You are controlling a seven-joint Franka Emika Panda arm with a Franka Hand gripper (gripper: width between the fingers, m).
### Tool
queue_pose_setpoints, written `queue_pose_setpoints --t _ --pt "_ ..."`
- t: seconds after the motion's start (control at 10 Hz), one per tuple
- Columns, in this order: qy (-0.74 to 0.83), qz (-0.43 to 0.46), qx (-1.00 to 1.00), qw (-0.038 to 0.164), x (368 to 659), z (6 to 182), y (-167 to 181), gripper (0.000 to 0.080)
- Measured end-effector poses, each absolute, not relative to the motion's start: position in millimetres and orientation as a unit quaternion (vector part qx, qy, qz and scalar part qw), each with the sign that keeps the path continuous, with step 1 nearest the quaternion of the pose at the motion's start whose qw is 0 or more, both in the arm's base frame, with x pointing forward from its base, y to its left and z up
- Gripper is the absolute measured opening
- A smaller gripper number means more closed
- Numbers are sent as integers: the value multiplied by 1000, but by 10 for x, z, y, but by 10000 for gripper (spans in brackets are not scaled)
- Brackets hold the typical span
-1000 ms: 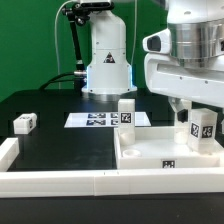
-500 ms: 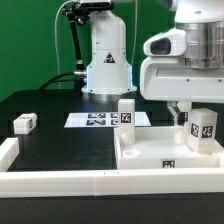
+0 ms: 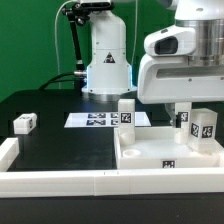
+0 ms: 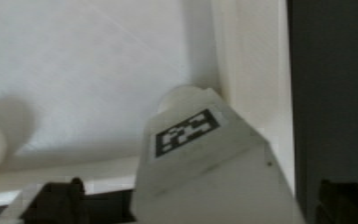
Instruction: Assemble square table
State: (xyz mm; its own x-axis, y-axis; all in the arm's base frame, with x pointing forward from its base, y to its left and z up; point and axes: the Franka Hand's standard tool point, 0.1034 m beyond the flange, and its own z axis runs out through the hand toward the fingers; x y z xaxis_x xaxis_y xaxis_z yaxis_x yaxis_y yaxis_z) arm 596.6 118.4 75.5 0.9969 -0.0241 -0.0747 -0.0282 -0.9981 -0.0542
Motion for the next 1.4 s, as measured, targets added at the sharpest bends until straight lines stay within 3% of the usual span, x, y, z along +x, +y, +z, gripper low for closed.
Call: queue_pose_setpoints --t 0.4,0.6,1.0,1.4 --pt "-55 36 -997 31 5961 748 1194 621" --pt "-54 36 -997 30 5960 745 1191 286" --pt "-19 37 -999 29 5959 743 1191 290" --pt "142 41 -989 24 5958 734 1184 290"
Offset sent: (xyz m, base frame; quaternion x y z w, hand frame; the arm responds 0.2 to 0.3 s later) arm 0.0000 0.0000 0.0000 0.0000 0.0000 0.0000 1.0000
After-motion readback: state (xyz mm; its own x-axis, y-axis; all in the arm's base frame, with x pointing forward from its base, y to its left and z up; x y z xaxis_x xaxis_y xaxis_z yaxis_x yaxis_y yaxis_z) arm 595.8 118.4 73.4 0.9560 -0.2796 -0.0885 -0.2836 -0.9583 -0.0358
